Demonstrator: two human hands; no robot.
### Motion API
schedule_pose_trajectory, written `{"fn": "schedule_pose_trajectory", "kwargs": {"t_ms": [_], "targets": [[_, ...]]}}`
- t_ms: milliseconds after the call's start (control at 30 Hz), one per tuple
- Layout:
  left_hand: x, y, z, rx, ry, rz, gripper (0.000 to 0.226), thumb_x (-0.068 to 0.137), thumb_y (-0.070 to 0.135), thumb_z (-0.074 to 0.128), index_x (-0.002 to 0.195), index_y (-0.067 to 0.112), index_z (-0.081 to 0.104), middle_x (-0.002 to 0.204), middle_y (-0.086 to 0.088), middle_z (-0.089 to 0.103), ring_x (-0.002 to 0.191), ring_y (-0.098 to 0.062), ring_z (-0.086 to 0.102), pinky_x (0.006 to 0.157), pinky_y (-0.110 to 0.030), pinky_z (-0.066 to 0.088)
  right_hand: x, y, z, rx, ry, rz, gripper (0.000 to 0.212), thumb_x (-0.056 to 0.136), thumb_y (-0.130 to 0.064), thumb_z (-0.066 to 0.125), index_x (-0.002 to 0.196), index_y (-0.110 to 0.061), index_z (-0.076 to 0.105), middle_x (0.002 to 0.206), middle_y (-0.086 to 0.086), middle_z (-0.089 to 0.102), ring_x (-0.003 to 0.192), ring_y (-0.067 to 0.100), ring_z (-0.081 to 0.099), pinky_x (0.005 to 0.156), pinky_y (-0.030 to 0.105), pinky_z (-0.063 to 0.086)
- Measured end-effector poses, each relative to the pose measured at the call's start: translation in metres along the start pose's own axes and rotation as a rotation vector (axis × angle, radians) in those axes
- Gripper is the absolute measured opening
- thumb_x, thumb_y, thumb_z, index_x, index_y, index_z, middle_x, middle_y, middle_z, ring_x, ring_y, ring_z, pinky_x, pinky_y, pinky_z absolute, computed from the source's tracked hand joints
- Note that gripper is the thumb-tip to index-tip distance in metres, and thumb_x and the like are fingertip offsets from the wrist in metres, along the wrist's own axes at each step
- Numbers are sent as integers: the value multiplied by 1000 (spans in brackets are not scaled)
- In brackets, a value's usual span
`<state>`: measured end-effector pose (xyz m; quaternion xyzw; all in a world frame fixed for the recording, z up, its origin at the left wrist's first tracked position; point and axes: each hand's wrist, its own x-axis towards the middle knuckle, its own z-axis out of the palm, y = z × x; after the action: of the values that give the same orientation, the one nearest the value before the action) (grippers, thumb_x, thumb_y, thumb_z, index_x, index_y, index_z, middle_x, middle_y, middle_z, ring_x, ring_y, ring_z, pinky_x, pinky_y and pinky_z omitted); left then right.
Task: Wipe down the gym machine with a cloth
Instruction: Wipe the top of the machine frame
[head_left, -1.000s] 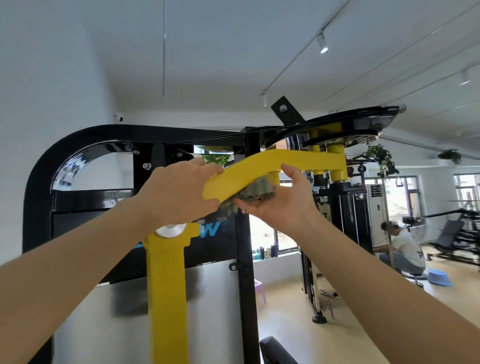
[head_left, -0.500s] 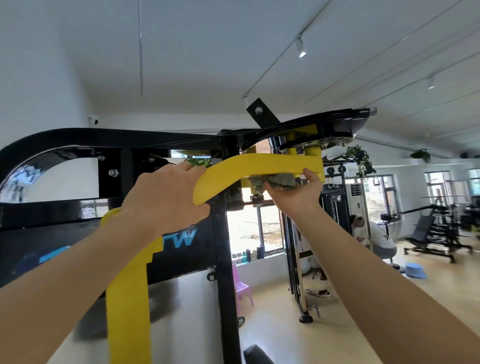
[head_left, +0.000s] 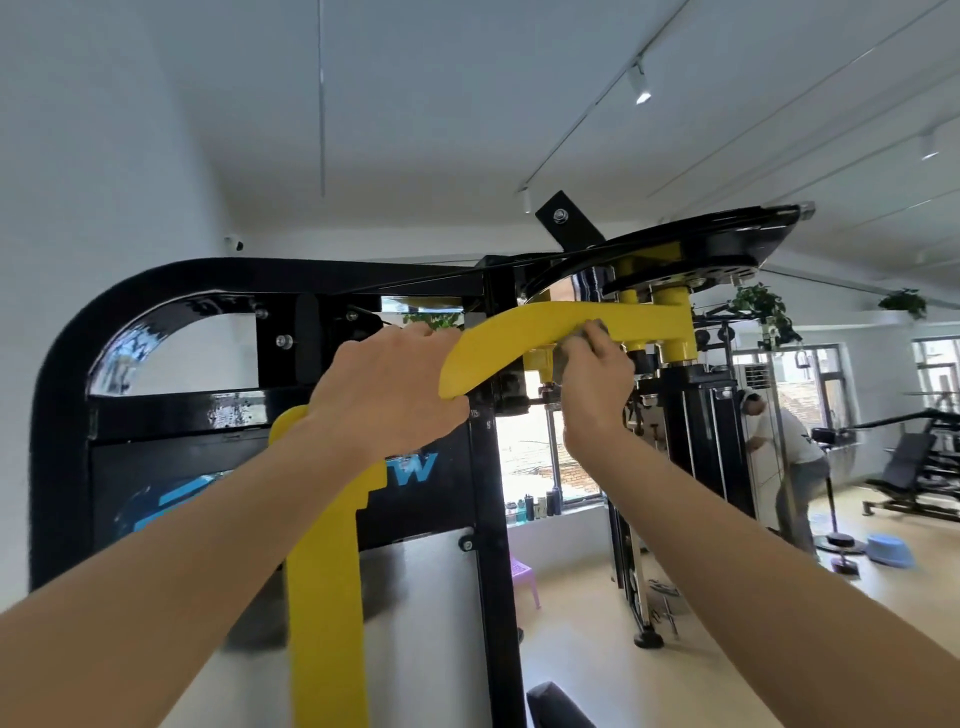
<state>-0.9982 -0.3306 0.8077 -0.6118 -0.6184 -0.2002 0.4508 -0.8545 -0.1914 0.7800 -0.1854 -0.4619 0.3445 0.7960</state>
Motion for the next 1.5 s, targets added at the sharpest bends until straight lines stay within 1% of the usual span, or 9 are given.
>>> {"fn": "schedule_pose_trajectory", "kwargs": {"t_ms": [200,467,533,633,833,1033,1200,1367,1500], "targets": [[3,-13,-7,-356,-53,-156,48,85,51,64,132,44,60,123,16,65,103,-12,63,85,-33,54,-21,-1,-1,-359,-135,-363,37,96,-2,49,119,-17,73,107,-4,68,100,17,61,93,41,54],[4,-36,-15,-599,-14,-275,26,82,39,73,108,35,75,94,20,72,93,-2,66,92,-34,56,-13,-41,16,-398,-683,-621,54,90,7,60,138,-17,60,134,-2,62,122,6,55,104,13,43],[4,-37,-18,-575,-42,-252,28,82,39,74,110,35,75,94,19,73,92,-1,66,92,-34,57,-7,-44,22,-523,-761,-715,52,89,4,65,136,-18,62,142,-1,58,130,8,50,111,20,40],[4,-33,-22,-501,-118,-200,37,79,42,75,115,35,72,96,18,72,91,-3,68,91,-36,58,11,-46,26,-686,-805,-862,30,89,-5,69,116,-16,75,127,2,69,116,21,57,102,39,46],[3,-29,-32,-369,-229,-163,48,73,51,70,119,38,68,101,20,70,89,-2,66,84,-34,60,39,-46,15,-757,-855,-957,15,89,-15,72,102,-20,79,106,-5,73,95,19,55,85,39,48],[10,-22,-38,-315,-244,-195,32,82,39,77,113,38,70,96,22,68,87,1,65,77,-20,54,66,-47,5,-718,-792,-957,14,90,-17,72,102,-22,78,97,-3,72,91,11,52,81,15,36],[3,-22,-39,-367,-207,-240,25,84,37,77,109,37,72,96,20,71,86,6,65,72,-12,48,69,-59,9,-764,-743,-843,18,90,-17,70,106,-22,79,96,-2,71,89,10,54,79,23,36],[-22,-48,-49,-467,-18,-366,21,93,33,70,114,31,72,93,17,72,87,3,66,78,-16,46,30,-75,38,-512,-1177,-734,12,85,-13,77,90,-23,80,83,-13,74,84,2,67,79,19,51],[-47,-83,-64,-608,53,-429,31,93,31,69,124,33,69,111,16,71,99,-2,67,91,-31,55,-6,-84,71,-268,-1277,-505,8,92,-8,70,96,-13,74,87,2,78,84,11,74,77,25,58]]}}
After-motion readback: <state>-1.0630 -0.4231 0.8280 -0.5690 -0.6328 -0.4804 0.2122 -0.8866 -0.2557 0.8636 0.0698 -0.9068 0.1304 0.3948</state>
